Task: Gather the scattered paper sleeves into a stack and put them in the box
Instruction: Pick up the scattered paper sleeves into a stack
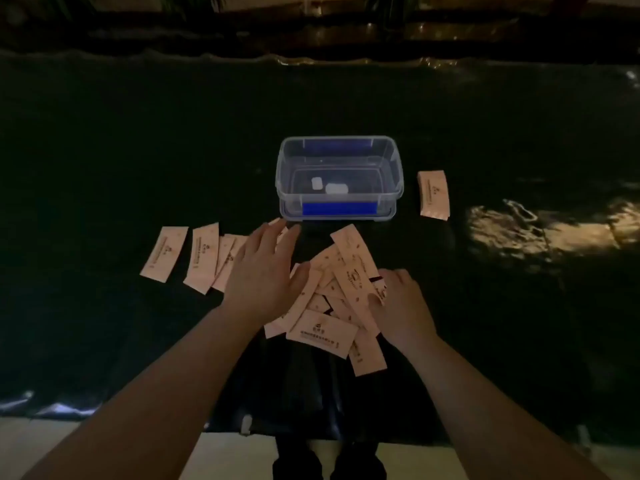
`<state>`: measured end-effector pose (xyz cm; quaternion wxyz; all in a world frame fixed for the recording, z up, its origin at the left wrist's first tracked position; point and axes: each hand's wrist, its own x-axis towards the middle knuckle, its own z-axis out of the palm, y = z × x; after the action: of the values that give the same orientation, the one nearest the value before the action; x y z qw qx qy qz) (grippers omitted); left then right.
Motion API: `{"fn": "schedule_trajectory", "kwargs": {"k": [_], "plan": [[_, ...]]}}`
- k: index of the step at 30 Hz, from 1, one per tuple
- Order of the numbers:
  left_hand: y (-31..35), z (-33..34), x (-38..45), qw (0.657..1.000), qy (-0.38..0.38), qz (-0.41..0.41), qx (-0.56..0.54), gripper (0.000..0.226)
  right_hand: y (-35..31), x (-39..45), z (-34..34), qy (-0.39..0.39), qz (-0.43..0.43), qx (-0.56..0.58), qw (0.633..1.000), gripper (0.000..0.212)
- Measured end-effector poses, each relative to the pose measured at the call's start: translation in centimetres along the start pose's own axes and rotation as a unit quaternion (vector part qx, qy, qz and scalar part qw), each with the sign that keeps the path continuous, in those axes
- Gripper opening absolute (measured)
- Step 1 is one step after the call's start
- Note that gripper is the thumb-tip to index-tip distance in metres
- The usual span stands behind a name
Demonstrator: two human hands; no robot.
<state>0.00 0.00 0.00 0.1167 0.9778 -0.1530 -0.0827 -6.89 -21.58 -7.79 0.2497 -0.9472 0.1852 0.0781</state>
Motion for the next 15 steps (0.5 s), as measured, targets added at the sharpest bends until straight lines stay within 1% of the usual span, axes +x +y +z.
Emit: {"fn": "schedule_trajectory", "kwargs": {"k": [2,4,5,6,8,11,13,15], "plan": [[0.1,1.5,0.2,0.999,-0.025,-0.019,-0.012,0.071,0.5,-0.2,1.6,-0.012,0.038,-0.001,0.999,0.053],[0.1,3.3,-0.1,0.998,-0.053,-0.023,-0.009,0.072,1.3,-0.6,3.4,-0.065,0.066,-0.018,0.996,0.06],[0.2,4.1,-0.2,0.998,-0.062,-0.023,-0.013,0.072,1.5,-0.6,4.0,-0.079,0.065,-0.028,0.994,0.061],[0.2,4.8,-0.3,0.997,-0.067,-0.022,-0.018,0.072,1.7,-0.8,4.5,-0.082,0.059,-0.034,0.994,0.058],[0.1,5.7,-0.3,0.996,-0.077,-0.027,-0.031,0.071,2.0,-0.9,5.1,-0.047,0.038,-0.027,0.998,0.048],[0.0,6.9,-0.5,0.993,-0.101,-0.028,-0.048,0.067,2.0,-1.6,5.6,-0.011,-0.003,-0.023,1.0,0.048],[0.0,7.6,-0.5,0.993,-0.107,-0.019,-0.055,0.065,1.9,-1.5,5.5,-0.013,-0.007,-0.019,1.0,0.05],[0.0,8.2,-0.5,0.992,-0.112,-0.012,-0.062,0.063,2.0,-1.5,5.2,-0.023,0.0,-0.014,1.0,0.046]]}}
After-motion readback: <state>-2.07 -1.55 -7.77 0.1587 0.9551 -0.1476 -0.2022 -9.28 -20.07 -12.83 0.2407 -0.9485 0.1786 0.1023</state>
